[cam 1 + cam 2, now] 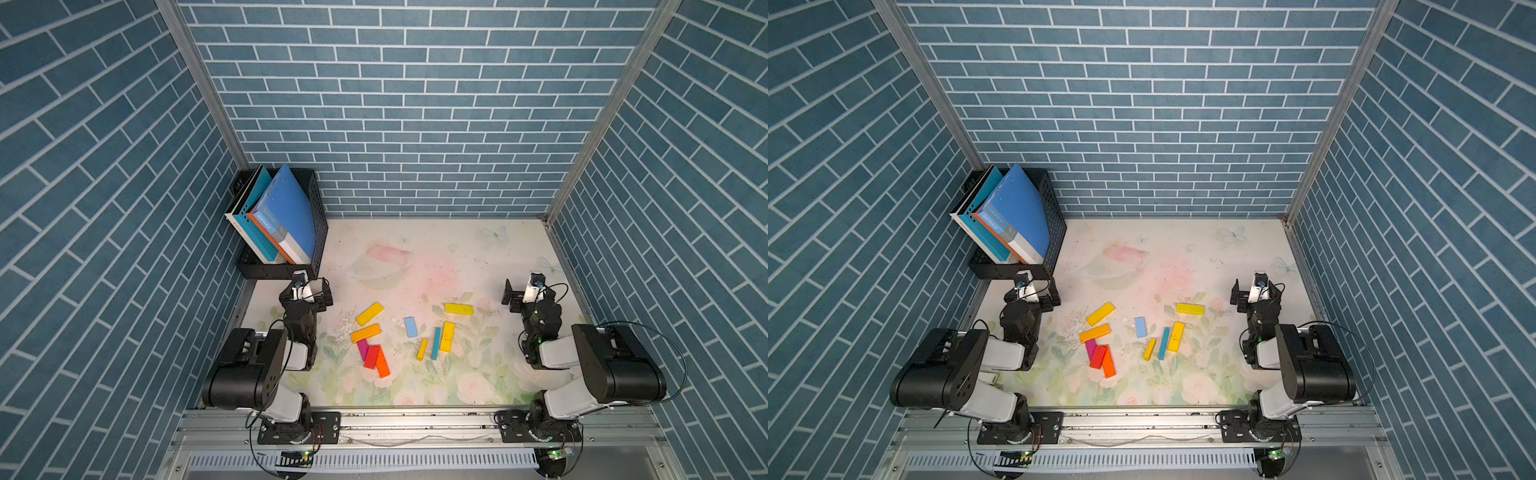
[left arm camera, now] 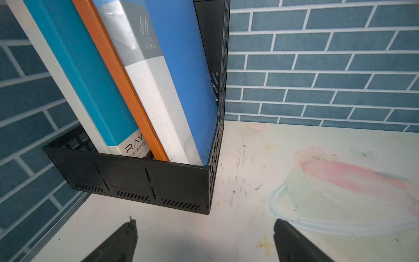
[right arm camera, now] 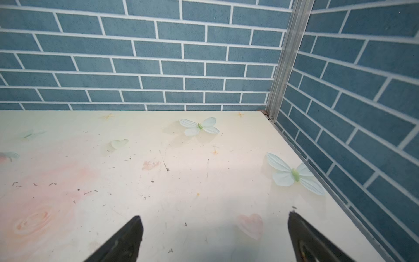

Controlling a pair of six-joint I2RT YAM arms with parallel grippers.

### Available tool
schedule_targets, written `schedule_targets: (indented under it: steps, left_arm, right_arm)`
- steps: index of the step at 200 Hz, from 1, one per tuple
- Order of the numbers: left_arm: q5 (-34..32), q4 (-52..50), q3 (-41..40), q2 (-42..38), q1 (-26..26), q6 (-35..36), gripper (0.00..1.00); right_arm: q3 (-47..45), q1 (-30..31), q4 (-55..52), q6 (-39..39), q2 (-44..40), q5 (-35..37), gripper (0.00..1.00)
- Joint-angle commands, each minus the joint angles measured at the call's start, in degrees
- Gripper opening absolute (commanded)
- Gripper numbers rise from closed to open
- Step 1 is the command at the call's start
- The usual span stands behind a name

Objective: Assemble the letter h with building blocks
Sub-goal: Pick up the building block from the center of the board.

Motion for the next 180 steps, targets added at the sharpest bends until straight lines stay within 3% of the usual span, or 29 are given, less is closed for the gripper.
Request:
schedule_targets:
  steps: [1, 145, 160, 180]
  left_arm:
    - [-0.5, 1.3, 1.0, 0.6, -0.1, 0.7, 1.0]
    - [-0.2, 1.1, 1.0, 0.6, -0.1, 0.5, 1.0]
    - [-1.0, -2.2, 2.5, -0.7, 0.0, 0.4, 1.0]
    - [-12.0, -27.7, 14.3, -8.1, -2.6, -2.5, 1.0]
  right_arm:
    - [0.9, 0.2, 0.7, -3.0, 0.5, -4.7, 0.99]
    - [1.0, 0.2, 0.7, -2.0, 0.1, -2.2, 1.0]
    - [3.4, 0.5, -11.8, 0.3, -9.4, 6.4, 0.99]
    - [13.0, 0.7, -37.6, 14.4, -28.0, 12.8, 0.99]
